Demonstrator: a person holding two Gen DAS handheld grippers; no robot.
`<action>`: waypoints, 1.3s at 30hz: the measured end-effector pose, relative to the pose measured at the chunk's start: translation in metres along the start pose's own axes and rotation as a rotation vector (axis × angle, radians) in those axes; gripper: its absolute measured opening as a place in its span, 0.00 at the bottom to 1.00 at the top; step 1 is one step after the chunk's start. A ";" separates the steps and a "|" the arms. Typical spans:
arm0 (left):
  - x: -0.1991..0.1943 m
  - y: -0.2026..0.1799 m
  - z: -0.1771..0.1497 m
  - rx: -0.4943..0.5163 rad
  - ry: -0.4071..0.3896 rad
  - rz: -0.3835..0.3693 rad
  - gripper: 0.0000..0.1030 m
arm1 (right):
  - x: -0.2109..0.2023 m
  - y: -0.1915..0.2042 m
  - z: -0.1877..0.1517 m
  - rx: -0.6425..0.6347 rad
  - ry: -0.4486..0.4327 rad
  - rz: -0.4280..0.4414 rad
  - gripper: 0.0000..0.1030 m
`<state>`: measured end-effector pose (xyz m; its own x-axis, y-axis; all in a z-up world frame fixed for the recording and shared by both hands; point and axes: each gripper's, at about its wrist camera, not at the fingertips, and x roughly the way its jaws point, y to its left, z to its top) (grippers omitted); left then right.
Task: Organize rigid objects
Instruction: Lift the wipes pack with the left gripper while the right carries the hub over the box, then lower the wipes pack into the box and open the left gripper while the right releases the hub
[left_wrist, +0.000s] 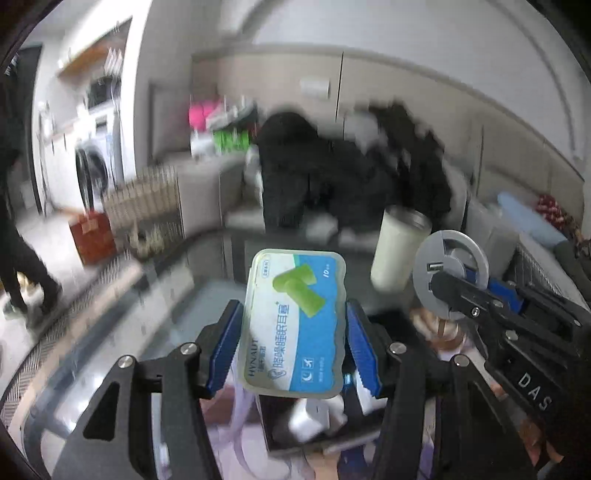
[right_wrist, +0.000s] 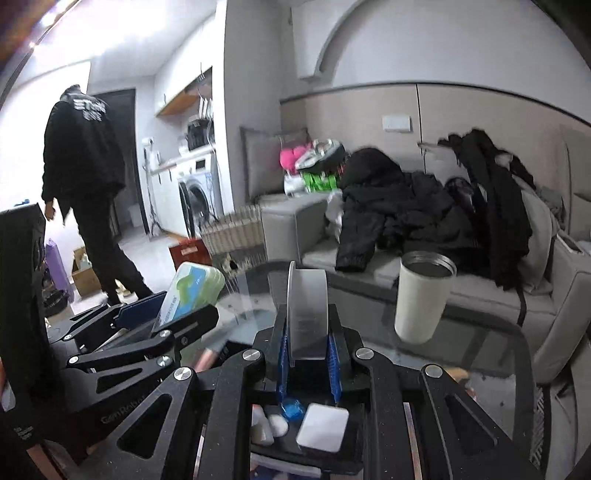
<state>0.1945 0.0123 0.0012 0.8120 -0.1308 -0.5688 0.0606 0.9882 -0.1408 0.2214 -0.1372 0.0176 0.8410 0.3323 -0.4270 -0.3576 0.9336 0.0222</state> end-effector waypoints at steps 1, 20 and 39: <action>0.007 -0.001 0.000 -0.003 0.044 -0.002 0.53 | 0.009 -0.001 -0.002 -0.003 0.047 -0.012 0.16; 0.051 -0.019 -0.025 0.047 0.285 -0.014 0.53 | 0.093 -0.029 -0.059 0.103 0.493 0.027 0.16; 0.027 -0.015 -0.022 0.041 0.237 -0.027 0.61 | 0.078 -0.033 -0.056 0.154 0.506 0.058 0.33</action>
<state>0.2028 -0.0073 -0.0295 0.6511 -0.1675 -0.7403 0.1080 0.9859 -0.1280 0.2757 -0.1502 -0.0673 0.5070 0.3133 -0.8030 -0.3015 0.9372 0.1753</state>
